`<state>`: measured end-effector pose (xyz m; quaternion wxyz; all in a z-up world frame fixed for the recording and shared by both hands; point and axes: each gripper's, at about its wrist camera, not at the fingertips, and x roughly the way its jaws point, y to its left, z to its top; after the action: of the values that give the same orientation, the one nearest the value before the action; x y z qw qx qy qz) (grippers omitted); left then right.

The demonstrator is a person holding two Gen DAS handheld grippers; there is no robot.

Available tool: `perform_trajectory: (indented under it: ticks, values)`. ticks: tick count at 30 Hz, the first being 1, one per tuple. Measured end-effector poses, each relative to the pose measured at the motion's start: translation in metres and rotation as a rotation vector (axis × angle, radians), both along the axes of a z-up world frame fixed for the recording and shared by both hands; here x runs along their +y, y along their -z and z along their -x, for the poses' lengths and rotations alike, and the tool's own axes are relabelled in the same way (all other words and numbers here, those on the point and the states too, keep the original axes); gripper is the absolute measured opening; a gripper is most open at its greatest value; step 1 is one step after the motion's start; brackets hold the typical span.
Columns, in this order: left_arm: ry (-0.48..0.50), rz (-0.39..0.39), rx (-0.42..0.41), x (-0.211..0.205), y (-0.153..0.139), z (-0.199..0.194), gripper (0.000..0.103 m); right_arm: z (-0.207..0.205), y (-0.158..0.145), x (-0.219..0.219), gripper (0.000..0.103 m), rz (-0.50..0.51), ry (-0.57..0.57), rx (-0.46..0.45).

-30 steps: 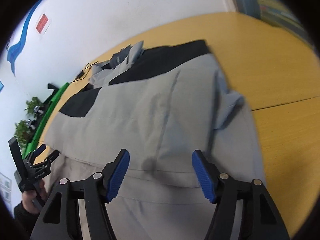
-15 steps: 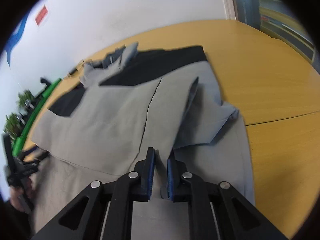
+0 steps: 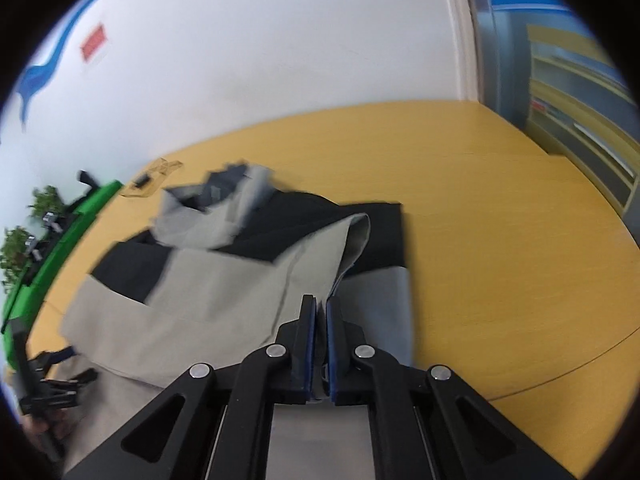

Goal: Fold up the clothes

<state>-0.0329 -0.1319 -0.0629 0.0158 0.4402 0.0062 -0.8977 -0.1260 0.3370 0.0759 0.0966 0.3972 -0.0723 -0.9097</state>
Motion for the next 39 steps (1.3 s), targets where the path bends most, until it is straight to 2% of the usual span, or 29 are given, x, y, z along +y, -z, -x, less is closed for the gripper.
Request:
perform_trajectory:
  ticks: [3,5,8,11,12,13,14,15,16,18,19,22,24,27,30,33,36,39]
  values:
    - [0.008,-0.009,0.015,0.000,-0.002,-0.003,0.101,0.002,0.032,0.006,0.004,-0.018,0.005,-0.085]
    - [0.033,-0.002,0.053,0.002,-0.009,-0.009,0.101,-0.005,0.044,0.014,0.005,0.020,0.018,-0.119]
    - [0.095,0.023,0.105,0.007,-0.023,-0.017,0.101,-0.015,0.037,0.017,0.006,0.012,0.030,-0.110]
    - [0.143,-0.027,0.173,0.009,-0.044,-0.018,0.101,-0.026,0.012,0.007,0.008,-0.044,0.010,-0.037]
    - [0.151,-0.037,0.197,0.009,-0.050,-0.017,0.101,-0.029,0.002,0.002,0.015,-0.037,-0.007,-0.008]
    - [0.144,-0.025,0.212,0.011,-0.052,-0.012,0.101,-0.032,-0.007,-0.003,0.029,-0.029,-0.025,0.021]
    - [0.133,-0.006,0.213,0.013,-0.051,-0.002,0.101,-0.033,-0.011,-0.010,0.038,-0.003,-0.057,0.037]
    - [0.123,0.010,0.206,0.014,-0.049,0.008,0.101,-0.034,-0.015,-0.019,0.053,0.030,-0.093,0.049]
    - [0.116,0.014,0.172,0.015,-0.042,0.020,0.101,-0.033,-0.013,-0.028,0.062,0.049,-0.135,0.047]
    - [0.116,0.012,0.096,0.016,-0.027,0.039,0.101,-0.030,-0.004,-0.048,0.063,0.060,-0.214,0.024]
    - [0.118,0.026,0.070,0.017,-0.020,0.044,0.101,-0.025,0.010,-0.059,0.063,0.034,-0.236,-0.023]
    - [0.129,0.039,0.021,0.020,-0.008,0.052,0.101,-0.017,0.044,-0.064,0.063,0.015,-0.227,-0.143]
    - [0.124,0.002,0.014,0.015,-0.009,0.052,0.101,-0.028,0.041,-0.057,0.063,0.032,-0.219,-0.126]
    - [0.115,-0.047,0.010,0.009,-0.017,0.046,0.101,-0.057,0.020,-0.035,0.063,0.065,-0.178,-0.072]
    - [0.110,-0.120,0.038,0.001,-0.035,0.013,0.101,-0.106,-0.006,-0.004,0.064,0.107,-0.147,-0.009]
    - [0.138,-0.166,0.068,-0.007,-0.054,-0.044,0.101,-0.168,-0.019,0.020,0.067,0.060,-0.159,0.042]
    - [0.151,-0.150,0.074,-0.019,-0.065,-0.109,0.101,-0.240,-0.013,0.043,0.068,0.016,-0.212,0.026]
    - [0.113,-0.125,0.077,-0.041,-0.067,-0.172,0.101,-0.299,0.000,0.061,0.068,0.023,-0.253,-0.024]
